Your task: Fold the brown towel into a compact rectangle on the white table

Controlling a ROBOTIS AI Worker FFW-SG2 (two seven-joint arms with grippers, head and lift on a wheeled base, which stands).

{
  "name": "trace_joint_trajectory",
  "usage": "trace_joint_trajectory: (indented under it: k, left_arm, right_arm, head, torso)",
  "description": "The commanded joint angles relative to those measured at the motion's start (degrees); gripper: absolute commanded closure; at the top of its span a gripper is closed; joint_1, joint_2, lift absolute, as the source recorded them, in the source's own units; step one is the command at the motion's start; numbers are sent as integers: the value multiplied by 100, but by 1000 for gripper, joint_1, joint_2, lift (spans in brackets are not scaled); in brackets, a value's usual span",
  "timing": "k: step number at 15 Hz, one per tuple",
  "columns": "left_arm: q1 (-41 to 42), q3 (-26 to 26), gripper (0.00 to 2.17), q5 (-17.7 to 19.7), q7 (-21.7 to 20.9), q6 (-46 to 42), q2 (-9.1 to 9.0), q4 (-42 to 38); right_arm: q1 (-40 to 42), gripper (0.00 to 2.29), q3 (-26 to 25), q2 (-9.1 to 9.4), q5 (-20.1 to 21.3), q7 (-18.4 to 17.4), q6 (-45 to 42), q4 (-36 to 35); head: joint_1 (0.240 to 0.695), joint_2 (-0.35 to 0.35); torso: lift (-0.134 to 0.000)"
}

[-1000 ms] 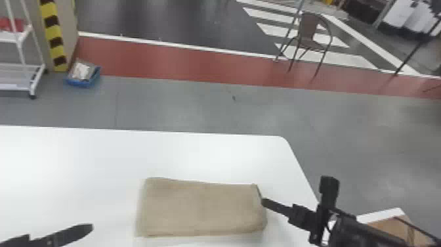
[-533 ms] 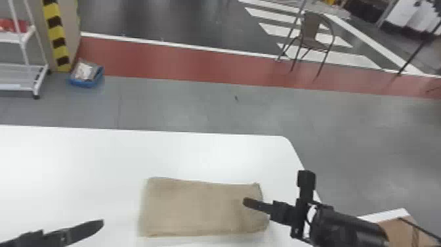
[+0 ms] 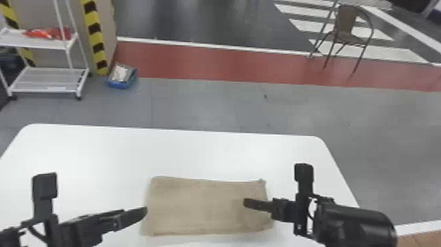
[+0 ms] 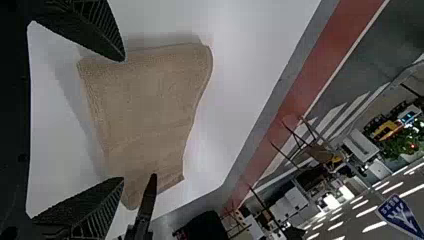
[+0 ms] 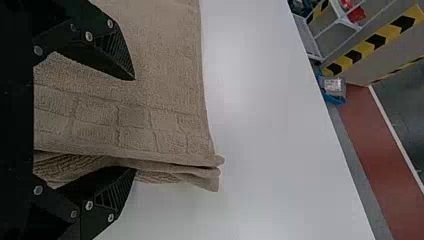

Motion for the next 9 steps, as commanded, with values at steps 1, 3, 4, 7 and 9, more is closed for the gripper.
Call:
trace_joint_trajectory:
  k: [1,3,4,7,9]
  left_arm:
    - [-2,-83,26,-6,-7,-110,3,40]
    - [6,-118,29,-6,-34,-250,-15,110]
    - [15,-171,36,-6,-42,-461,-6,180]
    - [15,-320,33,-6,-34,-936,12,330]
    - [24,-487,33,-68,-34,-1270,21,391]
  right_arm:
    - [-3,343,234,13,1,-24,162,-146]
    - [6,343,295,13,-43,-6,197,-225]
    - [32,343,339,13,-96,38,197,-261]
    - [155,343,427,13,-298,73,390,-542]
    - [313,336,366,13,-298,73,549,-885]
  head:
    - [695,-191]
    - [695,-181]
    - [695,-178]
    - [695,-161]
    - [695,-154]
  torso:
    - [0]
    - [0]
    - [0]
    - [0]
    - [0]
